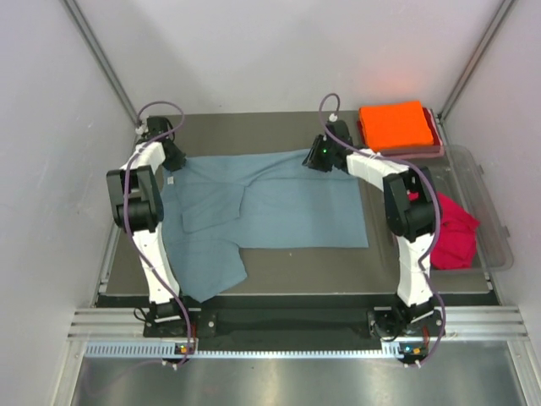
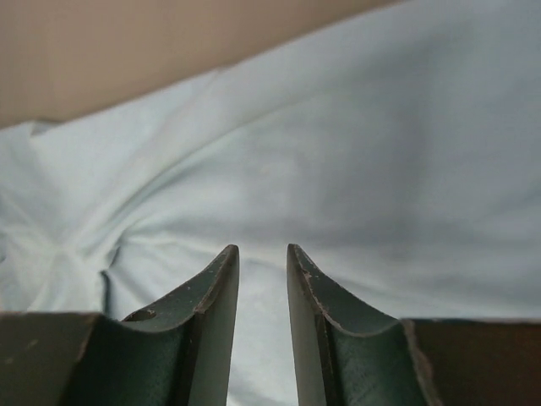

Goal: Fold and stack the t-shirts
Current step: Fold the tshirt

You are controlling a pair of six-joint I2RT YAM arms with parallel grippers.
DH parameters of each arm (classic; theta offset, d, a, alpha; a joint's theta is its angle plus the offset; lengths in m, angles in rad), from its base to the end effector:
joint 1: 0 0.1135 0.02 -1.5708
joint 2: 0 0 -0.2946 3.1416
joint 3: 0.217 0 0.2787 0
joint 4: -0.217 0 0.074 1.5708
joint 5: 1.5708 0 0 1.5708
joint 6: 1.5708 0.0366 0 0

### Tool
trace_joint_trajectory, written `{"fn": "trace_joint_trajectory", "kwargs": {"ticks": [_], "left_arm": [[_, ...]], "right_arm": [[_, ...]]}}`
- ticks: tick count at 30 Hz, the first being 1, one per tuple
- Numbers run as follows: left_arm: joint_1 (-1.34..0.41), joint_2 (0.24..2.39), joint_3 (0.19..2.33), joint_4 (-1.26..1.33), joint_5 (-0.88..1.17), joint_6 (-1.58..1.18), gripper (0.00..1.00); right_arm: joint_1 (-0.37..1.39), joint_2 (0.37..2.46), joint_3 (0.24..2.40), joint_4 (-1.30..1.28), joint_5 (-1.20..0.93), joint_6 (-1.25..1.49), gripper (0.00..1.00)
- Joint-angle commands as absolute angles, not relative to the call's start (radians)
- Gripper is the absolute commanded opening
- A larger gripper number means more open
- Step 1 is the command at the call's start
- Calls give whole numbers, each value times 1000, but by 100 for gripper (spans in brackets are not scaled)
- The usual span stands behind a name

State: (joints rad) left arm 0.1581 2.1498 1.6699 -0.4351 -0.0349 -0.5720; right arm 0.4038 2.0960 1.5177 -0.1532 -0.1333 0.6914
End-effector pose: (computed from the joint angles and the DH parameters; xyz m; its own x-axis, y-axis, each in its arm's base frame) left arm 0.5111 0.0828 0.2000 -0.5616 -0.6373 -0.5277 -0.5736 0.7595 -0.3068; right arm 0.4675 0.2050 0.1962 -0.7795 0.3542 -0.5167 0.0216 0.8395 0.5429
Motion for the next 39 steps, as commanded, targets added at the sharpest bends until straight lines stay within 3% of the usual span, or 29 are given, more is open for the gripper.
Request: {"fn": "trace_joint_trajectory", "kwargs": {"ticks": [1,10,23,27,30,33,39], "left_arm": [[169,2235,1813,-422,-54,-543,24],[199,2500,2084,-474,-137,-549,24],[212,2622,2192,-388,-36,-545,28],[218,2544,2217,-417,-28,-480,37],[219,2401,2114,-376,-75,-424,41],[219,2269,1952,-333,-109,-394,43],[221,2160,1821,-336,-100,-354,44]], "right_arm": [[345,2128,1595,-221,-115,612,30],[230,2264,1738,-434,35,538,28],[176,2353,1887,-474,78,491,29],[181,2327,1905,-465,25,466,30],[183,2306,1905,-459,5,463,31],[183,2304,1901,-463,-26,460,31],[183,2292,1842,-431,-49,463,32]]}}
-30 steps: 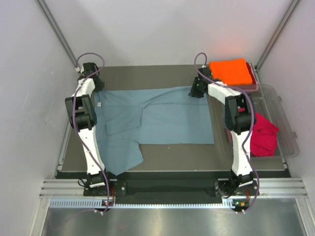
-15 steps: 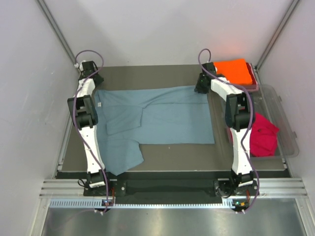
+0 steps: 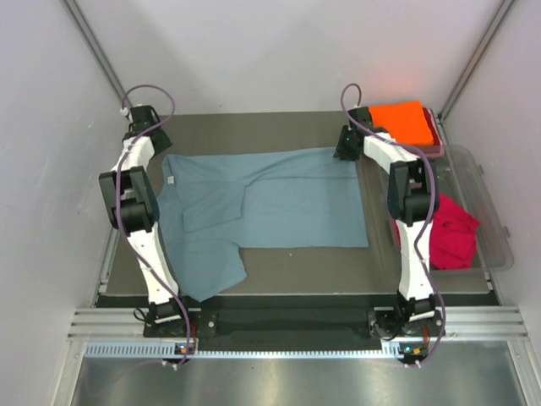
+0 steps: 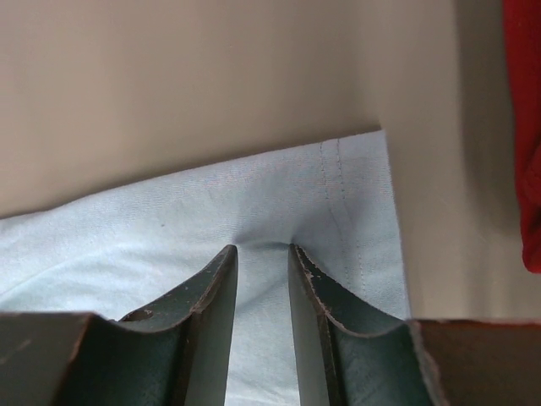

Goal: Fold and stack the t-shirts
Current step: Fold the tshirt

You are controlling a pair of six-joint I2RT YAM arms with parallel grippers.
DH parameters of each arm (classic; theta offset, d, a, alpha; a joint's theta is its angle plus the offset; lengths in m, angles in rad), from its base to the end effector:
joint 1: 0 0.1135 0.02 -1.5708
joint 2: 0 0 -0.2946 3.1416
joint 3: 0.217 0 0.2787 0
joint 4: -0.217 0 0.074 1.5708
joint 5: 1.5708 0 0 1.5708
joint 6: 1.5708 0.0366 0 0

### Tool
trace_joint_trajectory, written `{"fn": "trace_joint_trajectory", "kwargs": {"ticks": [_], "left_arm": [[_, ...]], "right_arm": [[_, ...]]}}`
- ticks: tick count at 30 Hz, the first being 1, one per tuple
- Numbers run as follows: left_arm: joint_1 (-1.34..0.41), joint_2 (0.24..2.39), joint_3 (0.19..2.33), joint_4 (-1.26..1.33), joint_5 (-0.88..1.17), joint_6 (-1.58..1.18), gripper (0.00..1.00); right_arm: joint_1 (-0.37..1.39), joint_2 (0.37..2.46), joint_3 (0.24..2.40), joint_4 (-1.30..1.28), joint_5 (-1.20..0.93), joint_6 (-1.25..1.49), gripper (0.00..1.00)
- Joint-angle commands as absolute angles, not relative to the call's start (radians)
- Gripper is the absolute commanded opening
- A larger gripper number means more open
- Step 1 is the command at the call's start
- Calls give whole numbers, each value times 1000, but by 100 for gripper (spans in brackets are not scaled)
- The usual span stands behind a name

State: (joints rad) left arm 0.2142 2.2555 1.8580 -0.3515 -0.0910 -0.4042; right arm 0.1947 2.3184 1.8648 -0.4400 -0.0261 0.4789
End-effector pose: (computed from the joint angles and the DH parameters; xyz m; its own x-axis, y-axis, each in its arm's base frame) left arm 0.5478 0.1226 0.2165 -0.5029 -0.5102 -0.6977 -0.5161 0.8248 -0.2311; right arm 0.5497 0.1094 0.1780 -0.7751 0.3167 -0.5468 0.1665 0.9371 0.3068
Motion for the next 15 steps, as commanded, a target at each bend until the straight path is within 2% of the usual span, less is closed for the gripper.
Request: {"fn": "trace_joint_trajectory", "kwargs": {"ticks": [1,6,11,14,15], "left_arm": [[219,2155,1792,-336,-85,-353,44],[219,2177,1741,-327,-49,-357,41],[219,2256,1781,-347,-41,-368,37],[219,2310,1830,-350,-32,-382,33],[219,2328,1866,-356,-29,-388,28]], "right_arm": [[183,2290,1838,-425,-52,460,32],[181,2284,1830,-416,-67,465,32],[184,2278,1816,-397,-78,485,32],[183,2278,1810,-388,-66,482,32],[181,2279,1810,-393,-60,479,32]]}}
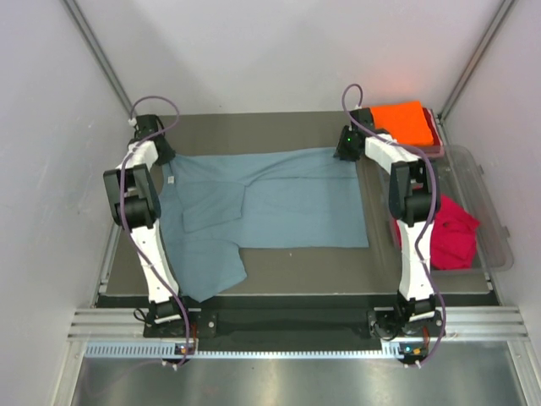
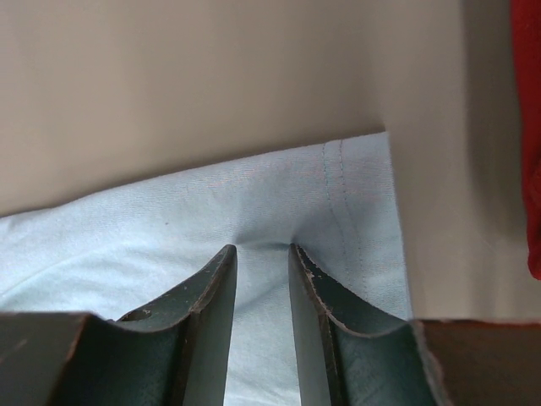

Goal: Fold and stack the t-shirts
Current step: Fold the tshirt

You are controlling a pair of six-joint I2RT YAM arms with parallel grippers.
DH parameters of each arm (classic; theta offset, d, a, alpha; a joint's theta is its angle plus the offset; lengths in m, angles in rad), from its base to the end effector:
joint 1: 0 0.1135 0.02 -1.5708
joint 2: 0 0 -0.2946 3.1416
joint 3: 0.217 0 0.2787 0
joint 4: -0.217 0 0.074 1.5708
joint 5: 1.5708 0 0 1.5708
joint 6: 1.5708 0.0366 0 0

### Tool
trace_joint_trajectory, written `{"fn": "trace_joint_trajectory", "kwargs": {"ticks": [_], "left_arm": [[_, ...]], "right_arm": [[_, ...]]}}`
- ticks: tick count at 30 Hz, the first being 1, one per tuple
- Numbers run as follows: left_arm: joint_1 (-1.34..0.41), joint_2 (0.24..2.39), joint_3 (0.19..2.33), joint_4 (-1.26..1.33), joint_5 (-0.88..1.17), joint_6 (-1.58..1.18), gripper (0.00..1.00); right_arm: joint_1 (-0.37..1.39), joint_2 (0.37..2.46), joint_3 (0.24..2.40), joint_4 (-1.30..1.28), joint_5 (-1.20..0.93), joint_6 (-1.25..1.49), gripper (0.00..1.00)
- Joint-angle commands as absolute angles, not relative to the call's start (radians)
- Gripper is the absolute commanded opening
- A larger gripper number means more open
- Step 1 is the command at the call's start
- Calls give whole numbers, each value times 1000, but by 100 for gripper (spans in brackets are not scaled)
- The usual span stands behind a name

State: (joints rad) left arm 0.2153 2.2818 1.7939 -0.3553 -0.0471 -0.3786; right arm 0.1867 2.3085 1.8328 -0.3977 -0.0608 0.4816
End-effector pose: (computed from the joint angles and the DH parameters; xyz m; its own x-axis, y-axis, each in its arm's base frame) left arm 0.5412 0.1201 0.1796 -0.5877 -0.5065 -0.6310 -0.4964 0.8415 -0.2132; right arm 0.5484 0.1059 0.1755 -0.7711 0.3249 -0.5476 0.1507 0.9287 0.3387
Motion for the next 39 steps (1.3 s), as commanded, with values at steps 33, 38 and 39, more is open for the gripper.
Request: {"fn": "trace_joint_trajectory", "kwargs": {"ticks": [33,38,39], "left_arm": [[244,1933,1753,-660,-123,-485,56],[259,1706,1493,-748,-172,-647,53],[264,1681,1442,-774,-175,-672,53]], "right_arm": [[193,2051,1815,-451,-92,394,42],[215,1898,1597,-387,-149,408,51],[213,1873,1560,-361,-159,414,52]]}}
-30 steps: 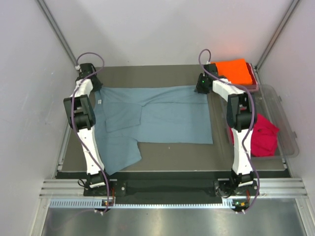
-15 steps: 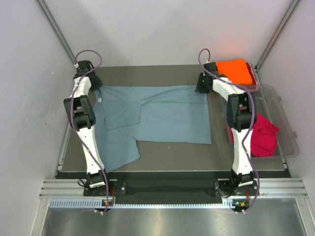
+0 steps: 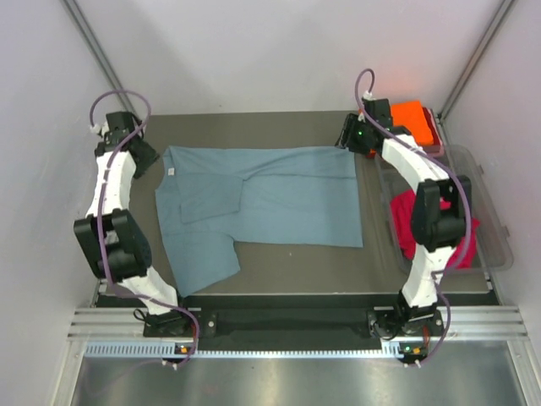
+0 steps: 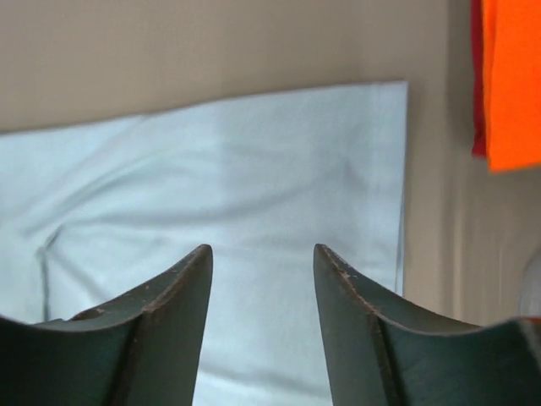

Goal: Fold and stack the t-shirts
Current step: Fold the tshirt

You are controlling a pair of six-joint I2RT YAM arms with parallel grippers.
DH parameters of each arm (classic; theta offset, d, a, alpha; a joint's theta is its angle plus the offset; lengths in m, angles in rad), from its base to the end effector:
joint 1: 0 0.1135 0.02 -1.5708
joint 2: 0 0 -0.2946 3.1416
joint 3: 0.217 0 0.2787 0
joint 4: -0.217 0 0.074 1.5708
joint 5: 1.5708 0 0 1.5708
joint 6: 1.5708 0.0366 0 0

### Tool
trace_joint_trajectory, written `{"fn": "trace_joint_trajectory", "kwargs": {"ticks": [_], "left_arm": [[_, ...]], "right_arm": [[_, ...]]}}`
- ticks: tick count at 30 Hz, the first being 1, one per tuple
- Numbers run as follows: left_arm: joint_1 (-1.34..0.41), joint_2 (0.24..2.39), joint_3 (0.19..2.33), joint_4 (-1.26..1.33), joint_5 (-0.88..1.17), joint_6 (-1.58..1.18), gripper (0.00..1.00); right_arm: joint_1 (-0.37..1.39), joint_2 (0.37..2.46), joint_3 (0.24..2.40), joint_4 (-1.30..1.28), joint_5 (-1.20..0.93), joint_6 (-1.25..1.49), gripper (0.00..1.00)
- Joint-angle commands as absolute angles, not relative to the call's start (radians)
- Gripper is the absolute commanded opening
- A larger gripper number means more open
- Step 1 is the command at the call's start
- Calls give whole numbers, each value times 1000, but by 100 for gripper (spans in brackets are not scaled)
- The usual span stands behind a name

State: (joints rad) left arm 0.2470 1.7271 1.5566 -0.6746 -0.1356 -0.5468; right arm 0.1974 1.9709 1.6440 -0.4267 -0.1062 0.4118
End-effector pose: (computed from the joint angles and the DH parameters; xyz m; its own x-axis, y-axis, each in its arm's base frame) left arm 0.4036 0.1069 0.3350 -0.4484 -0.6444 -0.6195 -0.6584 0.7068 -0.2587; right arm 0.4820 0.1003 0.2787 -0.7233 0.2612 -0.6392 0.0204 0.9334 0.3583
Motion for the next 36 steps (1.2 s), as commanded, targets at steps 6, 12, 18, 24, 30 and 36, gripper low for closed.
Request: {"fn": "trace_joint_trajectory", "kwargs": {"ticks": [6,12,18,24,30,36], "left_arm": [[270,1404,1218,-876,-128,-815,45],[264,1192,964,-929,-64,-909,46],[264,1074,712,-902,-133,-1011,44],[258,1095,627,-879,-152,-1034,39],[137,1163,641,-923,-305,-1089,40],[107,1160,601,-870,-287,-1095,43]], "right_arm": [[225,1689,1300,-252,-229,436,63],[227,1621,1178,-216,-264,431,64],[227,1618,1135,-175,-316,446,65],[227,1628,1135,-173,-330,451,65],[227,1649,1137,-163,-330,462,65],[227,1661,1155,-175,-330,462,65]]}}
